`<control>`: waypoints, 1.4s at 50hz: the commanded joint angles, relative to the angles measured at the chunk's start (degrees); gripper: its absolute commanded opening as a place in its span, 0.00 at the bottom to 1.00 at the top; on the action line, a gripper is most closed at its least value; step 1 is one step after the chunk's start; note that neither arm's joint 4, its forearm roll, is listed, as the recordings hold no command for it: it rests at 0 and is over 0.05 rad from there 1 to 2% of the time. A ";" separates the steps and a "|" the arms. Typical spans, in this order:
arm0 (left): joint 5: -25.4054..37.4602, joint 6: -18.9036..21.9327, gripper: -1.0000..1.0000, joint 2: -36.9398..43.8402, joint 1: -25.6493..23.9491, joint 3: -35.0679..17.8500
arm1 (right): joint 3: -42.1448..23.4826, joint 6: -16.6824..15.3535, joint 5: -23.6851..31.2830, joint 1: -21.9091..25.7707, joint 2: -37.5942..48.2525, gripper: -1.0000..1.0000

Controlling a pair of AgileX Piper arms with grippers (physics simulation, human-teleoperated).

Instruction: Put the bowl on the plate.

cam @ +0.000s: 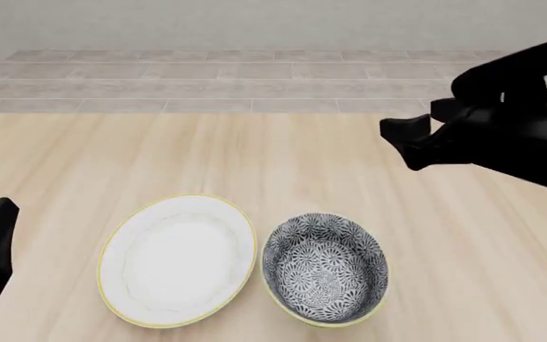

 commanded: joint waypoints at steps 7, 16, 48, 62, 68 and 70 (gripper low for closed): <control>-1.67 -0.15 1.00 1.63 -0.09 0.17 | -0.55 1.81 2.06 1.79 3.62 1.00; -2.63 -0.06 1.00 2.40 -0.25 0.41 | 1.60 3.10 1.88 3.65 3.71 1.00; -4.26 0.49 1.00 3.55 -0.67 0.59 | 9.76 5.84 -3.10 7.40 6.15 1.00; -5.74 0.63 1.00 4.99 -0.75 0.67 | 11.73 6.68 -5.33 7.17 7.51 1.00; -6.88 0.79 1.00 6.16 -0.80 0.68 | 12.62 6.77 -7.50 7.29 8.95 1.00; -6.88 0.78 1.00 6.16 -0.79 0.67 | 12.74 6.85 -7.90 7.37 9.26 1.00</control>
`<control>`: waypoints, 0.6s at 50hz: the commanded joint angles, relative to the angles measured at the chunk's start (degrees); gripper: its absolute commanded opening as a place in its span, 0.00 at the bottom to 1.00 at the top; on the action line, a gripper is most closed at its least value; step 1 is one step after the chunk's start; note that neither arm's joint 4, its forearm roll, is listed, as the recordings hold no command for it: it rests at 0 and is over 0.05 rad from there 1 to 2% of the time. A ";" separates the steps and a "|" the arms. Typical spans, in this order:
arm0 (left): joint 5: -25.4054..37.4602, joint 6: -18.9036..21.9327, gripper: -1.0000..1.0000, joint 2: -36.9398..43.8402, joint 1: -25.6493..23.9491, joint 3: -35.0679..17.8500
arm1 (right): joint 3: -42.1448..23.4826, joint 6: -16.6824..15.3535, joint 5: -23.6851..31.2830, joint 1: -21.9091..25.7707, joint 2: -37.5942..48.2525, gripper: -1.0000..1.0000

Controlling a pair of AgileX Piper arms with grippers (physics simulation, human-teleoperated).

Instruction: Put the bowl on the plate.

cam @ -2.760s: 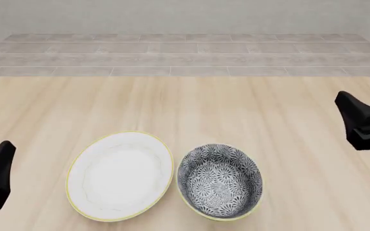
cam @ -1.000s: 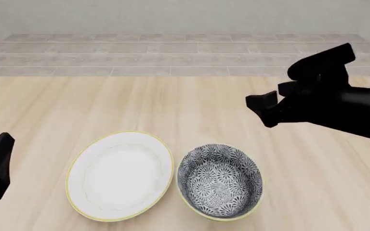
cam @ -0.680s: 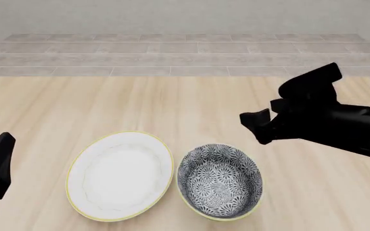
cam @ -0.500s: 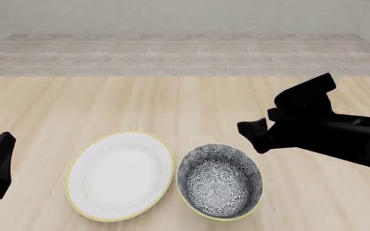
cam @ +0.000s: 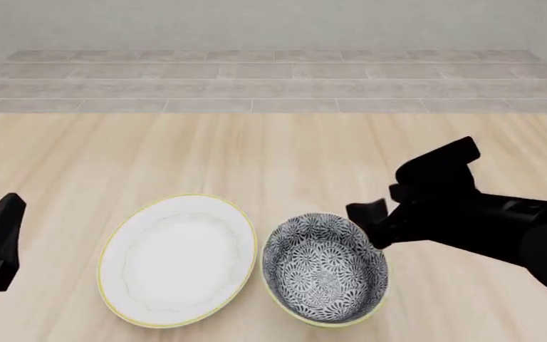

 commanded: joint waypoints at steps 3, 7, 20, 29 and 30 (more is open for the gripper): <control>-1.47 0.12 1.00 1.48 -0.07 0.03 | 2.13 0.57 -4.49 0.35 3.21 1.00; -2.04 0.15 1.00 2.03 -0.10 0.09 | 2.46 0.63 -5.53 0.35 4.19 1.00; -2.88 0.12 1.00 2.94 -0.31 0.30 | 3.45 1.11 -10.06 0.16 9.36 1.00; -3.23 0.16 1.00 3.38 -0.46 0.35 | 3.69 1.32 -11.01 0.17 10.77 1.00; -3.24 0.22 1.00 3.41 -0.49 0.34 | 3.72 1.26 -11.15 0.08 10.95 1.00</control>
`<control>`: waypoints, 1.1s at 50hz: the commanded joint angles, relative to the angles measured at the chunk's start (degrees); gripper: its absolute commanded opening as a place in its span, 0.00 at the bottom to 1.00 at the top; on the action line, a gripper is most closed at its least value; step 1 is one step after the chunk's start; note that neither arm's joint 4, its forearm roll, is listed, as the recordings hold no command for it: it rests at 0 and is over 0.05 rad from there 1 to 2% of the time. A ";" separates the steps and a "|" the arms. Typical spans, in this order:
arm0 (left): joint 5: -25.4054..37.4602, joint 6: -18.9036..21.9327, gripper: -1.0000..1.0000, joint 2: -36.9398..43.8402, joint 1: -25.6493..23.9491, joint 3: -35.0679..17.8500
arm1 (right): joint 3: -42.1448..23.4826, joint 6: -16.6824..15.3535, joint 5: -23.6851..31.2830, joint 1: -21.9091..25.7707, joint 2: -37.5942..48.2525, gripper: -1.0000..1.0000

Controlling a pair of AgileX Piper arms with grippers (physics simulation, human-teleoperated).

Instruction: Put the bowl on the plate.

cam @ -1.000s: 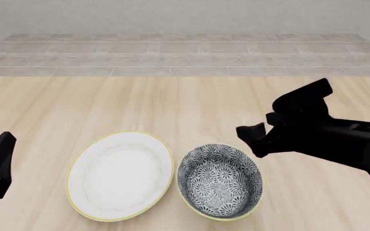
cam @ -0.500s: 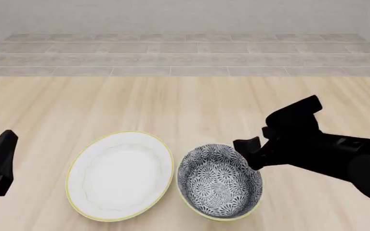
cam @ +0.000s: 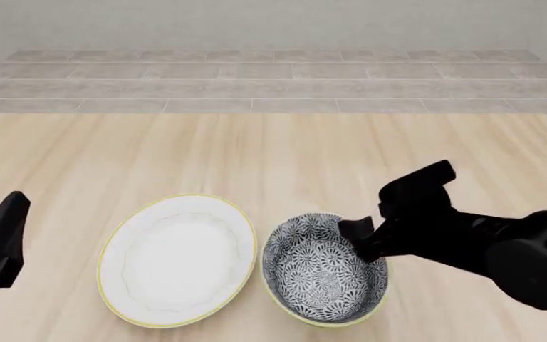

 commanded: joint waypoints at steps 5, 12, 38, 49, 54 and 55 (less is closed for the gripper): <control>-1.09 0.11 1.00 1.27 -0.25 0.11 | 0.61 0.41 -2.78 -0.26 3.57 1.00; -1.90 0.19 1.00 2.15 -0.35 0.11 | 0.69 0.26 -3.53 -0.62 4.53 1.00; -5.30 0.55 1.00 5.52 -0.26 0.16 | 1.50 0.88 -6.09 -0.97 7.02 1.00; -5.72 0.55 1.00 5.86 -0.14 0.18 | 1.75 1.54 -6.98 -0.55 8.00 1.00; -5.57 0.56 1.00 5.71 -0.19 0.19 | 1.81 1.56 -6.96 -0.58 8.01 1.00; -5.59 0.55 1.00 5.72 -0.20 0.19 | 1.83 1.67 -6.98 -0.53 8.05 1.00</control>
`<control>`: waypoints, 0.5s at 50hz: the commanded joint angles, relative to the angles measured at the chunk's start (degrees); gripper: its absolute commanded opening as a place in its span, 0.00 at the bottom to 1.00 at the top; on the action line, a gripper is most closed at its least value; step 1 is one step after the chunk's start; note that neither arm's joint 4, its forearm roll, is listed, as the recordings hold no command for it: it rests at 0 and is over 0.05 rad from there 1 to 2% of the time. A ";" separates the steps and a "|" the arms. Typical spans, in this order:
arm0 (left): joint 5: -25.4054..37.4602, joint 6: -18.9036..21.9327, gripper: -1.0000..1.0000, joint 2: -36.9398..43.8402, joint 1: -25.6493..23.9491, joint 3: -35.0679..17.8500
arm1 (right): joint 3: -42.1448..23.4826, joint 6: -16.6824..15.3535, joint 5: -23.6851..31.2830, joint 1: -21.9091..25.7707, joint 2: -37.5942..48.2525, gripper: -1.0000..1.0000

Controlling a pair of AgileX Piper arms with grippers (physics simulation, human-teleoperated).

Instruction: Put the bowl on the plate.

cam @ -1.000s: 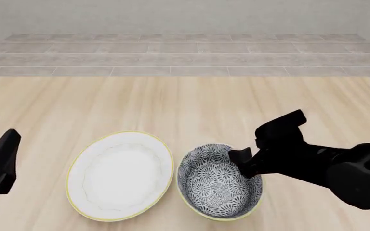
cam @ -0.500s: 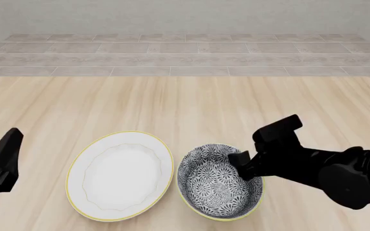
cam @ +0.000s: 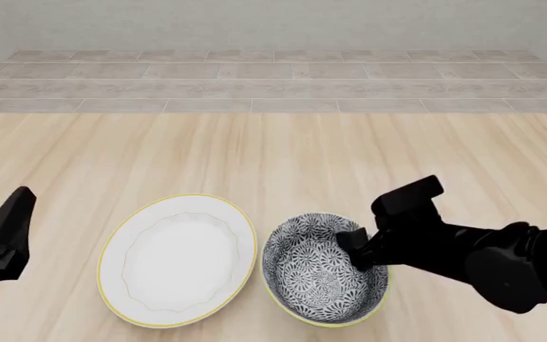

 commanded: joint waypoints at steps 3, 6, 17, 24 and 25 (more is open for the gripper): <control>-0.35 -0.03 1.00 0.26 0.04 0.01 | 0.33 0.55 -0.81 0.16 0.96 1.00; -0.33 -0.01 1.00 0.23 0.06 0.01 | 0.33 0.55 -0.79 0.12 0.99 1.00; -0.54 -0.04 1.00 0.44 0.09 -0.01 | 0.33 0.67 -0.67 0.11 1.04 1.00; -0.40 -0.04 1.00 0.30 0.16 -0.04 | 0.16 -1.25 -0.92 -1.32 0.84 0.00; -0.35 -0.07 1.00 0.23 0.17 -0.04 | 0.05 -1.34 -0.93 -1.23 0.81 0.00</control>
